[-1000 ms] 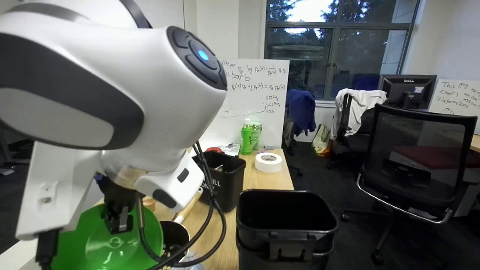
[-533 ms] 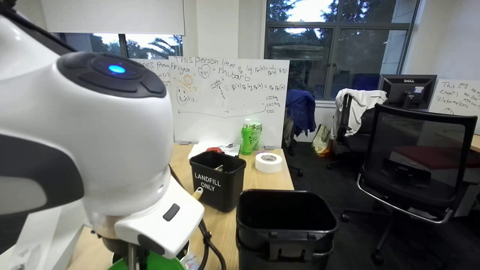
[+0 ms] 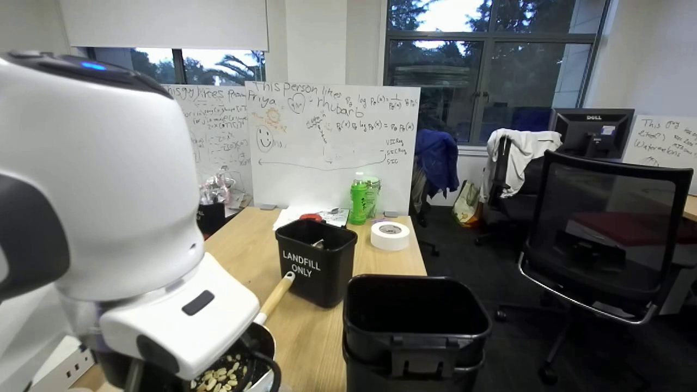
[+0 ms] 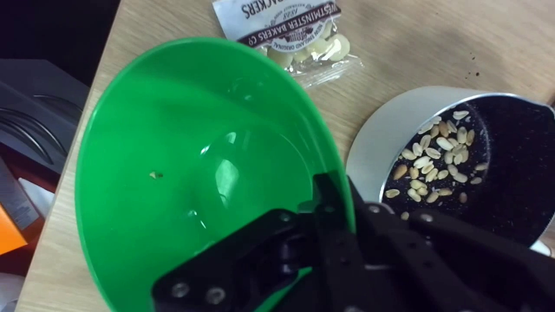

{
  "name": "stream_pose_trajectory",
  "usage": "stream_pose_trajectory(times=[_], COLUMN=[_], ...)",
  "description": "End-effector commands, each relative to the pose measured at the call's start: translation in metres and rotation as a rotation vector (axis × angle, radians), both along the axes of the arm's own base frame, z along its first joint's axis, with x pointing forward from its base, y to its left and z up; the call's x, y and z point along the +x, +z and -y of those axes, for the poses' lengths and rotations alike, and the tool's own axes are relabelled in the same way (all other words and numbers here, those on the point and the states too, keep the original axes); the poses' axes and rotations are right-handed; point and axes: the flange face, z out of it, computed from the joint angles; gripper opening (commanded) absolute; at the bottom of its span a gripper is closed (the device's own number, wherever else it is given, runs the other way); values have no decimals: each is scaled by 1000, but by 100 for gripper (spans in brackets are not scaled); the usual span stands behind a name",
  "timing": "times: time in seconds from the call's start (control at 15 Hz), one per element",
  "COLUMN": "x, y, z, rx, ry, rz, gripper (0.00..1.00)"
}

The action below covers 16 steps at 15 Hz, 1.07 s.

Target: Pour the contents of the green bowl into the white pot

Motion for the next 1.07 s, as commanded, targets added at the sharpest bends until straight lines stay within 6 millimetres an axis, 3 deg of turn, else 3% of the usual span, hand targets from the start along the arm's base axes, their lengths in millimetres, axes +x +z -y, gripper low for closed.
stream_pose_trajectory(times=[0.0,0.27,0.73,1.0], x=[-14,-19,-29,-31], y=[12,10,-28,-30], z=[-15,-30,-55,-55], rx=[18,27,69,64], ry=[-3,-40,-146,-137], rz=[-66,-145,-344,-329], gripper=[1,1,1,5])
